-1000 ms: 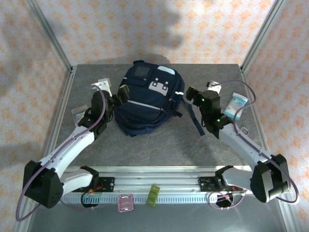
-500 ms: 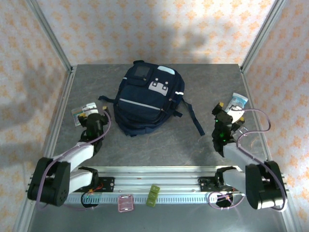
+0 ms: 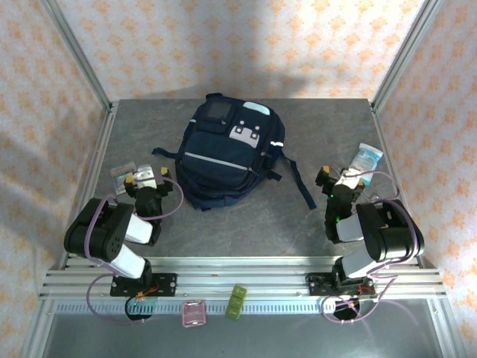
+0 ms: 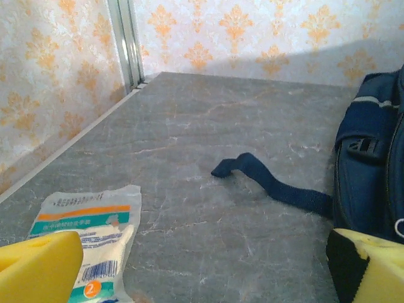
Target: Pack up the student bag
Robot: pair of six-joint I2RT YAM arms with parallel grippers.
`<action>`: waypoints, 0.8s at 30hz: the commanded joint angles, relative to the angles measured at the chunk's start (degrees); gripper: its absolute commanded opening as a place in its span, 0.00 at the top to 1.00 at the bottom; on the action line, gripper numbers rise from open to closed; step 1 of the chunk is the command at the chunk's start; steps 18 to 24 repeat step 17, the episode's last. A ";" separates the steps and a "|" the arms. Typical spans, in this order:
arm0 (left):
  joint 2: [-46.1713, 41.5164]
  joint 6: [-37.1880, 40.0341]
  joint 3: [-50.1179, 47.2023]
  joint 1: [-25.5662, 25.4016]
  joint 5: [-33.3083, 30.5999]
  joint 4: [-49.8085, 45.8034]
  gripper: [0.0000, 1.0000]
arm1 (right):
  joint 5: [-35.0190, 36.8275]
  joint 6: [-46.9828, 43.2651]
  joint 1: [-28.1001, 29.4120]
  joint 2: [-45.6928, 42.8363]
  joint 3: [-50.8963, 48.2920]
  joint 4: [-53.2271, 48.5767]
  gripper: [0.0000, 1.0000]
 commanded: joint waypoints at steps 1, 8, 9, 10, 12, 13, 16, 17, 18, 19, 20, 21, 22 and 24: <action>-0.25 -0.55 2.25 2.15 2.77 4.48 0.00 | -4.40 -1.47 -0.95 -0.60 3.09 -0.50 0.00; -0.53 -1.85 2.67 2.34 0.46 3.02 0.00 | -5.04 -2.04 -0.93 -0.14 2.72 1.14 0.00; -0.33 -1.62 2.54 2.31 0.49 3.79 0.00 | -5.76 -1.81 -1.14 -0.06 3.59 -0.55 0.00; -0.21 -1.51 2.45 2.31 0.41 4.04 0.00 | -7.54 -1.56 -1.90 0.18 4.03 -1.23 0.00; -0.36 -1.72 2.58 2.31 0.42 3.47 0.00 | -9.09 -1.25 -2.77 0.16 4.31 -1.89 0.00; -0.34 -1.64 2.50 2.27 0.26 3.90 0.00 | -9.17 -1.15 -2.82 0.19 4.29 -1.78 0.00; -0.16 -1.85 2.19 1.89 -2.02 4.69 0.00 | -9.39 -1.26 -2.94 -0.32 3.74 -1.21 0.00; -0.24 -1.50 2.07 1.74 -1.72 4.77 0.00 | -9.44 -1.23 -2.95 -0.39 3.69 -1.16 0.00; -0.24 -1.50 2.07 1.74 -1.72 4.77 0.00 | -9.44 -1.23 -2.95 -0.39 3.69 -1.16 0.00; -0.24 -1.50 2.07 1.74 -1.72 4.77 0.00 | -9.44 -1.23 -2.95 -0.39 3.69 -1.16 0.00; -0.24 -1.50 2.07 1.74 -1.72 4.77 0.00 | -9.44 -1.23 -2.95 -0.39 3.69 -1.16 0.00; -0.24 -1.50 2.07 1.74 -1.72 4.77 0.00 | -9.44 -1.23 -2.95 -0.39 3.69 -1.16 0.00; -0.24 -1.50 2.07 1.74 -1.72 4.77 0.00 | -9.44 -1.23 -2.95 -0.39 3.69 -1.16 0.00; -0.24 -1.50 2.07 1.74 -1.72 4.77 0.00 | -9.44 -1.23 -2.95 -0.39 3.69 -1.16 0.00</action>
